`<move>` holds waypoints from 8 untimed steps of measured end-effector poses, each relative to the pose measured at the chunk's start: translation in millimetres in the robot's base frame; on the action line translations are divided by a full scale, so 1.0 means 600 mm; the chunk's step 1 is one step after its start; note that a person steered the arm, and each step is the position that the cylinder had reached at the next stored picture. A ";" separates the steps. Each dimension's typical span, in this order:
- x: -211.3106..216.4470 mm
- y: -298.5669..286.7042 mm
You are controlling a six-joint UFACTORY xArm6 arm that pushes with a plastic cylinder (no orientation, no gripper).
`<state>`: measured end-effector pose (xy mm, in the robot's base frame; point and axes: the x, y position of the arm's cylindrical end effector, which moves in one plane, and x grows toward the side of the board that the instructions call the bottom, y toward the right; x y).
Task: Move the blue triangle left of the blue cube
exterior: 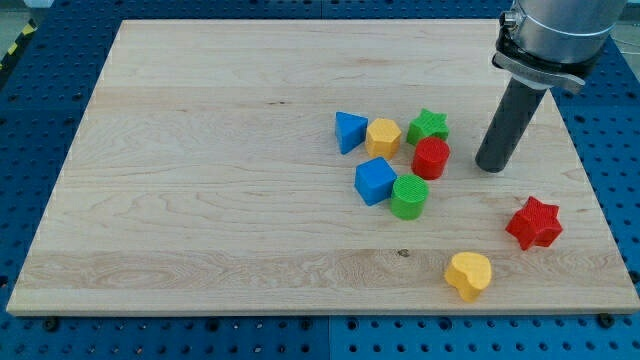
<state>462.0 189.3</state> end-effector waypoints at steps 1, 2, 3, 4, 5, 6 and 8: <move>-0.012 0.000; -0.059 -0.016; -0.099 -0.037; -0.113 -0.041; -0.131 -0.041; -0.133 -0.041; -0.173 -0.058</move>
<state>358.3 154.2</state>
